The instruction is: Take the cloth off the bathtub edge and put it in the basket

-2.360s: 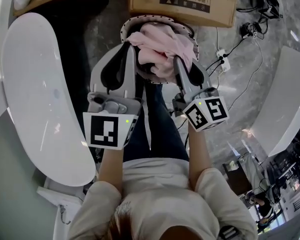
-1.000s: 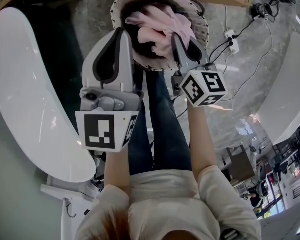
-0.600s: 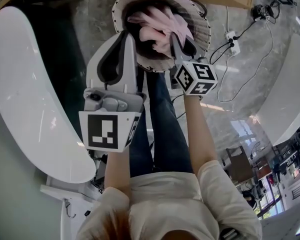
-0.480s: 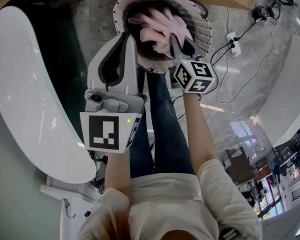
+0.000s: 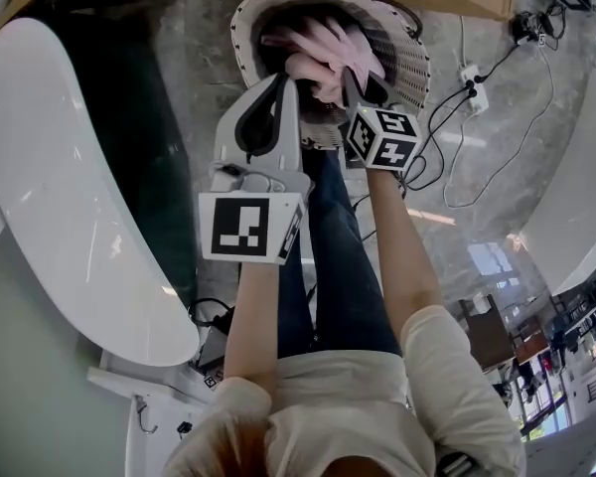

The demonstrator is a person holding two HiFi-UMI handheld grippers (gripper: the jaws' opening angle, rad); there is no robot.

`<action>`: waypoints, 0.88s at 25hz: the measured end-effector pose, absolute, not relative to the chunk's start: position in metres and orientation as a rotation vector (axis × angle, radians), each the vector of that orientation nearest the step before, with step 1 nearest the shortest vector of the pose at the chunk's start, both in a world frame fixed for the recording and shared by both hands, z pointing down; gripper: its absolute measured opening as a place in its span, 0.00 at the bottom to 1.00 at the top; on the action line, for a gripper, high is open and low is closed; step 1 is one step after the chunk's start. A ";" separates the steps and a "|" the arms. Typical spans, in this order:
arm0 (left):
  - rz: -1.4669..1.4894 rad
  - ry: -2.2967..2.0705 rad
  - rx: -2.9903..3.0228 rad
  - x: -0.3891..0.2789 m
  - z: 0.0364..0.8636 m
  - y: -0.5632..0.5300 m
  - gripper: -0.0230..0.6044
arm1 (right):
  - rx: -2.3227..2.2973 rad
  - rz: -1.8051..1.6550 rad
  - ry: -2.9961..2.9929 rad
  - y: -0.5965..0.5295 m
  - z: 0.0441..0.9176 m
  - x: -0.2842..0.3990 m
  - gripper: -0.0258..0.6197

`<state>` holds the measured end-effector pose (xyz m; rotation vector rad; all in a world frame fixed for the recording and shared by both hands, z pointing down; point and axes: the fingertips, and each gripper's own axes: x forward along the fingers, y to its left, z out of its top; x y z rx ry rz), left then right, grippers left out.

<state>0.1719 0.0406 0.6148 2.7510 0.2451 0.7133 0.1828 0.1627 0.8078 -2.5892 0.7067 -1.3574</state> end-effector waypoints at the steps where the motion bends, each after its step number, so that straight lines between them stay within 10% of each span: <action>1: 0.719 0.247 2.751 0.171 0.620 0.042 0.05 | -2.588 -1.369 0.704 0.164 0.812 0.183 0.14; 22: 0.707 0.238 2.751 0.176 0.618 0.034 0.05 | -2.587 -1.479 0.702 0.165 0.834 0.179 0.14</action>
